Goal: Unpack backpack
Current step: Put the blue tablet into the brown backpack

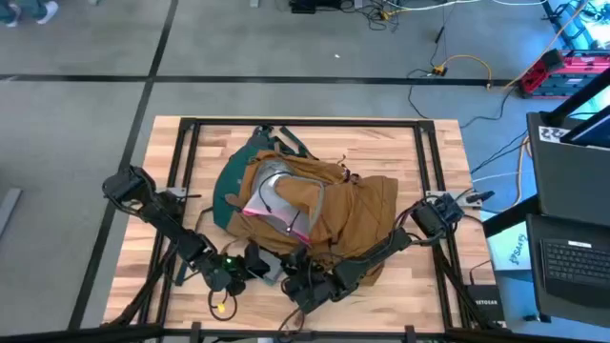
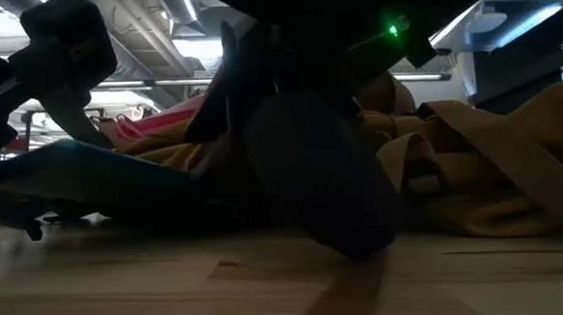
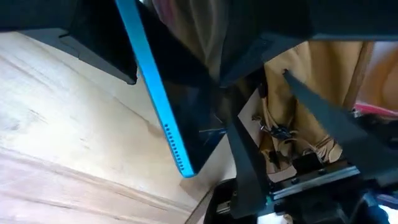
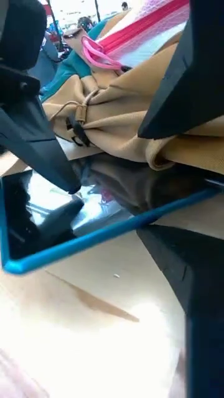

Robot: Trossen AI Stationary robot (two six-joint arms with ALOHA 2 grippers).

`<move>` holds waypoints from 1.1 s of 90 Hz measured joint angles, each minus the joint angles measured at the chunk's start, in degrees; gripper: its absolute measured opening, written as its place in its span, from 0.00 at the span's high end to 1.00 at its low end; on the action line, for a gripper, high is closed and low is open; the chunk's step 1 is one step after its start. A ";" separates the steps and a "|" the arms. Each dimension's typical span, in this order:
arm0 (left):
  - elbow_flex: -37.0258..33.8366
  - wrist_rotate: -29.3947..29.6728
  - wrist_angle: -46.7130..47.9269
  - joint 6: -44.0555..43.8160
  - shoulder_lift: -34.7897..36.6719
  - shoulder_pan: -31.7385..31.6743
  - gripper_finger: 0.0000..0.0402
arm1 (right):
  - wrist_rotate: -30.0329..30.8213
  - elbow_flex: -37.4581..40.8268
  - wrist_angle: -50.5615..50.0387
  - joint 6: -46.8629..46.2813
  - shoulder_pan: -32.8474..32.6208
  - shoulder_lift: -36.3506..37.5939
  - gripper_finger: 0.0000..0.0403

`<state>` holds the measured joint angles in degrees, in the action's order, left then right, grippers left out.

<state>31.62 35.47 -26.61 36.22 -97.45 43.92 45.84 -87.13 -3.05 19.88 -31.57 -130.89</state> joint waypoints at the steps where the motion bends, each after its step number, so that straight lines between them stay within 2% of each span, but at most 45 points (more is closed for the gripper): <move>1: 0.00 0.24 0.00 -0.04 0.00 0.01 0.47 | 0.00 0.00 0.00 0.00 0.00 0.00 0.49; 16: 0.00 5.26 0.49 -3.74 -0.02 -0.18 0.54 | -0.35 0.00 -0.03 0.00 -0.09 0.03 0.64; 39: 0.00 7.58 0.03 -5.44 0.05 -0.51 0.84 | -0.33 -0.09 -0.13 -0.04 -0.22 0.24 0.74; 49: 0.17 8.51 -0.50 -4.93 0.22 -0.24 0.92 | -0.12 -0.20 0.17 -0.07 -0.22 0.35 0.74; 72: 4.24 14.85 1.04 -2.54 0.63 5.21 0.96 | 3.25 -4.74 -5.09 0.83 -2.16 0.33 0.74; 99: 11.68 26.03 5.81 0.48 0.91 11.48 0.96 | 13.51 -15.75 -16.74 0.98 -6.84 0.22 0.74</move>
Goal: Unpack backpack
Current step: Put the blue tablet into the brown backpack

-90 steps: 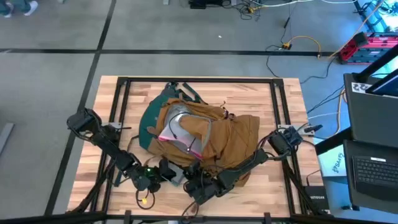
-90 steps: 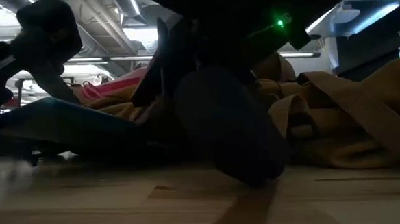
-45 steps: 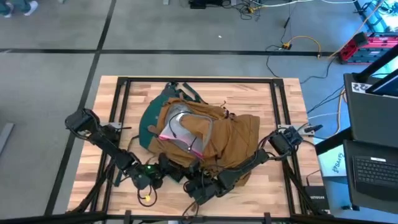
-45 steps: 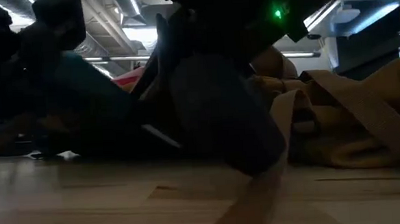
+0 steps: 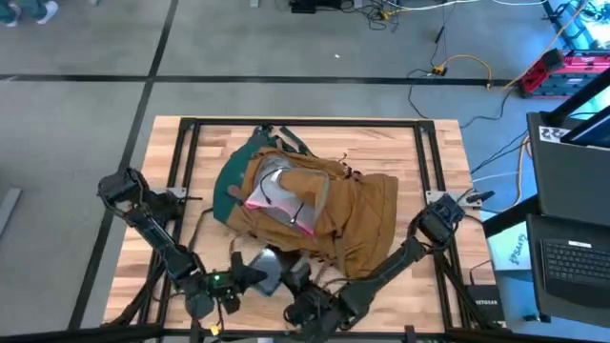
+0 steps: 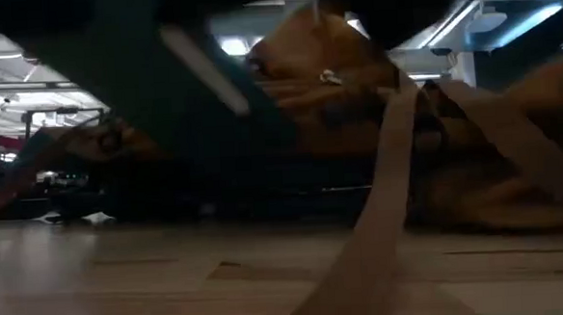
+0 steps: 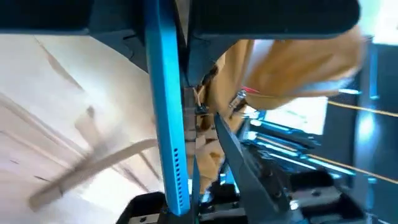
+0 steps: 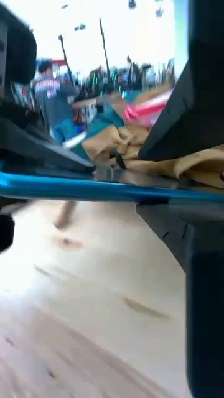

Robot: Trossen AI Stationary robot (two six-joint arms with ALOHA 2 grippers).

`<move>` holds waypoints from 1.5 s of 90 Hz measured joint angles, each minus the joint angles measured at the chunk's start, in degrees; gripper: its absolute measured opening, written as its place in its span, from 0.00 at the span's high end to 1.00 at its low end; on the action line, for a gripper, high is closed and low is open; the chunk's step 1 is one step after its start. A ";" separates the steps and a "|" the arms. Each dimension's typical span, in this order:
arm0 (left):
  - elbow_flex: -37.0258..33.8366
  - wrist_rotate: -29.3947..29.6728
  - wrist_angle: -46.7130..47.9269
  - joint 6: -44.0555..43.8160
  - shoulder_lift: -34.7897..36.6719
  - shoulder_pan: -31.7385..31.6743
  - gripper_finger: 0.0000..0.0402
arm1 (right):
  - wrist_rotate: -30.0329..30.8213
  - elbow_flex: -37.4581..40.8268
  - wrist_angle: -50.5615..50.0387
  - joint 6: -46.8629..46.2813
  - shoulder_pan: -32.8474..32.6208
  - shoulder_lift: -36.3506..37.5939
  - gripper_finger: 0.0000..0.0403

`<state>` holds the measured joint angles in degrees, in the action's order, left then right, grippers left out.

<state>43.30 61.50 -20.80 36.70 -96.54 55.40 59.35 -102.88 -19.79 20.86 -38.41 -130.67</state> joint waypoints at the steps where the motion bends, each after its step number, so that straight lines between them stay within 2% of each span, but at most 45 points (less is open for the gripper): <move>1: 0.28 0.51 0.26 0.08 0.01 0.21 0.96 | 0.55 -0.34 -0.47 -0.02 -0.19 0.00 0.74; 7: 1.84 2.08 2.94 1.63 0.02 1.58 0.96 | 5.05 -1.78 -3.46 -1.03 -1.24 0.01 0.74; 32: 6.81 5.29 8.00 1.62 0.01 5.65 0.96 | 15.75 -4.91 -15.25 -13.03 -3.01 0.36 0.74; 45: 7.33 12.01 6.73 7.66 1.00 6.86 0.96 | 15.61 -4.94 -21.61 -26.97 -1.93 1.25 0.74; 57: 7.25 17.86 7.39 11.75 1.19 6.22 0.96 | 15.51 -4.91 -31.42 -41.60 -0.34 2.82 0.74; 72: 7.27 18.52 7.41 13.61 2.36 4.70 0.96 | 17.68 -4.91 -42.88 -55.35 -0.09 5.15 0.74; 90: 7.27 18.58 12.53 12.33 3.74 1.63 0.96 | 17.61 -4.91 -46.60 -60.23 -0.20 8.26 0.73; 96: 7.25 17.75 15.70 9.93 4.58 0.29 0.96 | 15.58 -4.91 -46.53 -60.44 -0.17 8.82 0.70; 120: 7.20 11.97 28.14 -1.78 8.52 -3.36 0.96 | 10.50 -4.91 -50.16 -65.77 0.29 9.00 0.40; 135: 7.20 11.29 32.81 -3.70 10.51 -5.45 0.96 | 8.87 -4.88 -55.08 -74.90 3.19 9.03 0.28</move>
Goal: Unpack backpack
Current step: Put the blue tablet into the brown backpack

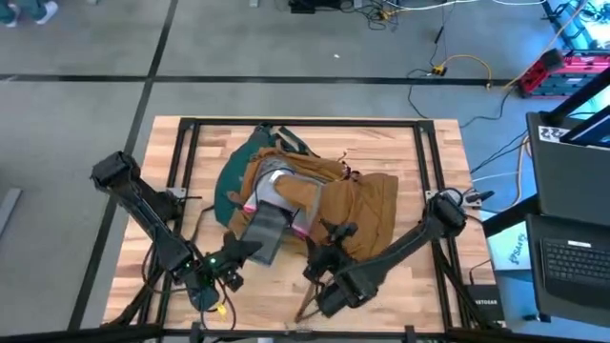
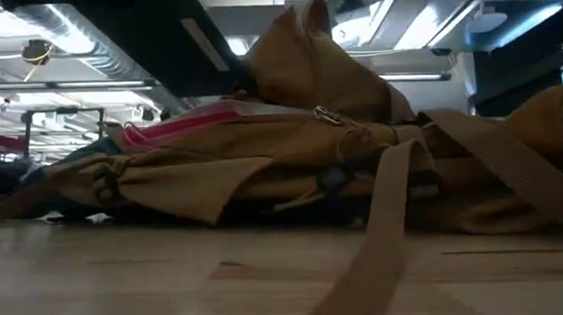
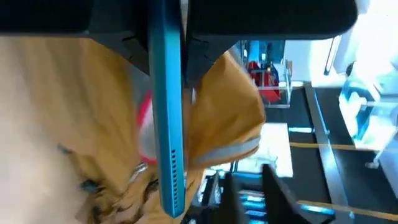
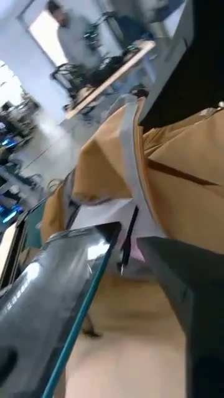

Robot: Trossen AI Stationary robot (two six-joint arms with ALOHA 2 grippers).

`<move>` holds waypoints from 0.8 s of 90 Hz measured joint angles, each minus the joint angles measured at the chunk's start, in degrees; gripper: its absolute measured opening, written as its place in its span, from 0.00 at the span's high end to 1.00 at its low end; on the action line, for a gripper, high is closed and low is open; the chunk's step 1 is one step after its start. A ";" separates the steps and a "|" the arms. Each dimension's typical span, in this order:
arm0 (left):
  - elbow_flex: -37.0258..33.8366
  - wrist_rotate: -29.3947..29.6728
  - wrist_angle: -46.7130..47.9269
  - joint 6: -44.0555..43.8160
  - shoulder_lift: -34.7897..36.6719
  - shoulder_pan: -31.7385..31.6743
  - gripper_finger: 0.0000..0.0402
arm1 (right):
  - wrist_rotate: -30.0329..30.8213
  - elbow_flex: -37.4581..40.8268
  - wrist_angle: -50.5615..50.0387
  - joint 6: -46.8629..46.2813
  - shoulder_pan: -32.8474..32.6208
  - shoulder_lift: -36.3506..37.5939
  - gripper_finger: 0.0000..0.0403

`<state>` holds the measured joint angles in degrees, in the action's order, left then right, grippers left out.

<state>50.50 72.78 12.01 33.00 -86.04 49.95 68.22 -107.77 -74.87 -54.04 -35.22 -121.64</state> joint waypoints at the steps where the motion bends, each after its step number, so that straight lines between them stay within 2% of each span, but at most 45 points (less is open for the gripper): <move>1: 0.00 0.06 0.04 -0.06 0.11 -0.16 0.96 | -0.25 0.00 -0.23 -0.38 0.26 0.00 0.27; 31: 0.00 -2.49 1.02 1.45 1.33 -5.17 0.96 | -6.67 0.26 0.04 -1.69 8.30 -0.09 0.26; 45: 0.00 -5.54 0.86 0.79 1.42 -6.93 0.96 | -9.37 0.26 0.67 -0.95 11.05 -0.11 0.31; 52: 0.00 -7.07 0.94 0.14 1.42 -7.71 0.96 | -9.75 0.26 1.56 0.52 11.46 -0.11 0.38; 72: 0.00 -8.30 0.85 -0.54 1.42 -8.10 0.96 | -9.93 0.26 2.26 4.13 11.22 -0.11 0.78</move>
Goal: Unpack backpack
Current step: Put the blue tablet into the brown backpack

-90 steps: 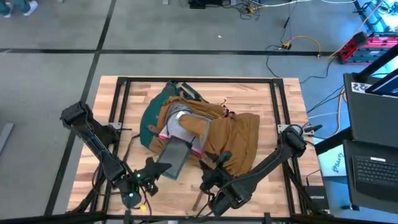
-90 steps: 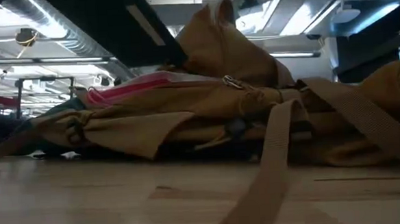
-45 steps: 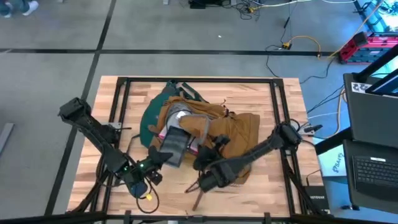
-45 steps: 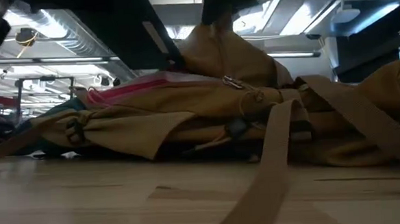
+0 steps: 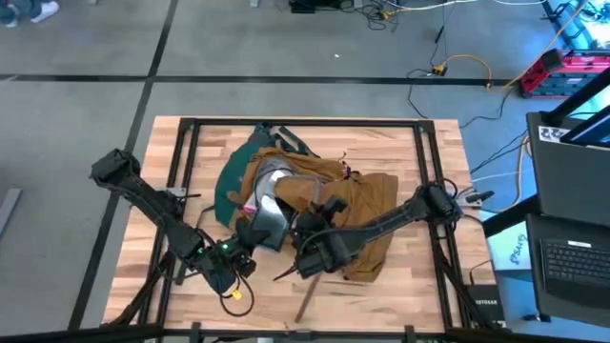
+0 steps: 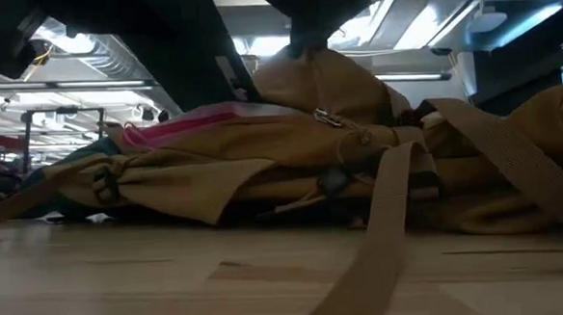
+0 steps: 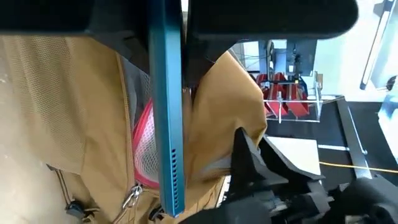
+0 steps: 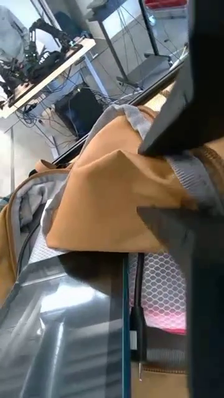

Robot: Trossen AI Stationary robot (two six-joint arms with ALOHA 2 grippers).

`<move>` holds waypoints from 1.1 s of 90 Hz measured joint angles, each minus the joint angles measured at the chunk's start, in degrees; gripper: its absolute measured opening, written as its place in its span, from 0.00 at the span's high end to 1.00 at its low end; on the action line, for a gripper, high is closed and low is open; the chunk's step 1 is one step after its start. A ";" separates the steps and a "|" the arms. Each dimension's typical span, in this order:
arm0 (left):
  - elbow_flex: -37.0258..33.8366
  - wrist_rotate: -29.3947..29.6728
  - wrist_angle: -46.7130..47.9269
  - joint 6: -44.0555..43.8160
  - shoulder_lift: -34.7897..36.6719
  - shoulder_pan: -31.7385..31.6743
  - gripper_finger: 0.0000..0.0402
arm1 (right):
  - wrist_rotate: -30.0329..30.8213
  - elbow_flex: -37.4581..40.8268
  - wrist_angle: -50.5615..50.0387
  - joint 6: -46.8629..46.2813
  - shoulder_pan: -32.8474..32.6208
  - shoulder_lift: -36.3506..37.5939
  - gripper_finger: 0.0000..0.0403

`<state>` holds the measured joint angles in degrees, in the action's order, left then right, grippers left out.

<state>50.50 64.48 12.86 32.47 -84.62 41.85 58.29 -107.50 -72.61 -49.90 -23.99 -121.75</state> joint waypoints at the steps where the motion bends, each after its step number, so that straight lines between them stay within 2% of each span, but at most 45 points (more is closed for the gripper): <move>1: 0.00 -0.06 -0.01 -0.04 0.00 -0.02 0.96 | -0.01 0.00 0.03 0.18 -0.01 0.00 0.80; 7: 0.00 -0.23 0.01 -0.13 0.00 0.00 0.96 | -0.05 0.00 0.13 1.19 -0.04 0.00 0.93; 11: 0.00 -0.26 -0.01 -0.15 0.00 -0.03 0.96 | -0.05 0.00 0.14 2.31 -0.04 0.00 0.97; 28: 0.00 -0.79 -0.45 -0.15 0.11 -0.32 0.96 | 2.56 -0.72 -0.78 3.12 -1.20 0.00 0.99; 45: -0.36 -5.78 -5.97 1.74 1.38 -2.79 0.96 | 7.41 -3.88 -1.41 3.14 -4.40 0.00 1.00; 59: -2.88 -14.40 -17.59 9.49 4.11 -4.90 0.96 | 9.71 -4.55 -2.14 2.02 -6.98 0.00 1.00; 71: -6.93 -24.55 -27.53 16.39 5.88 -8.63 0.96 | 11.52 -4.57 -4.28 -1.23 -8.91 0.00 1.00; 99: -13.02 -46.24 -38.33 17.60 5.90 -24.31 0.96 | 13.17 -4.57 -5.63 -3.74 -10.97 0.00 1.00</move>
<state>37.48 18.25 -25.47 50.06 -78.72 17.54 71.46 -112.07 -78.24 -53.65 -34.96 -121.75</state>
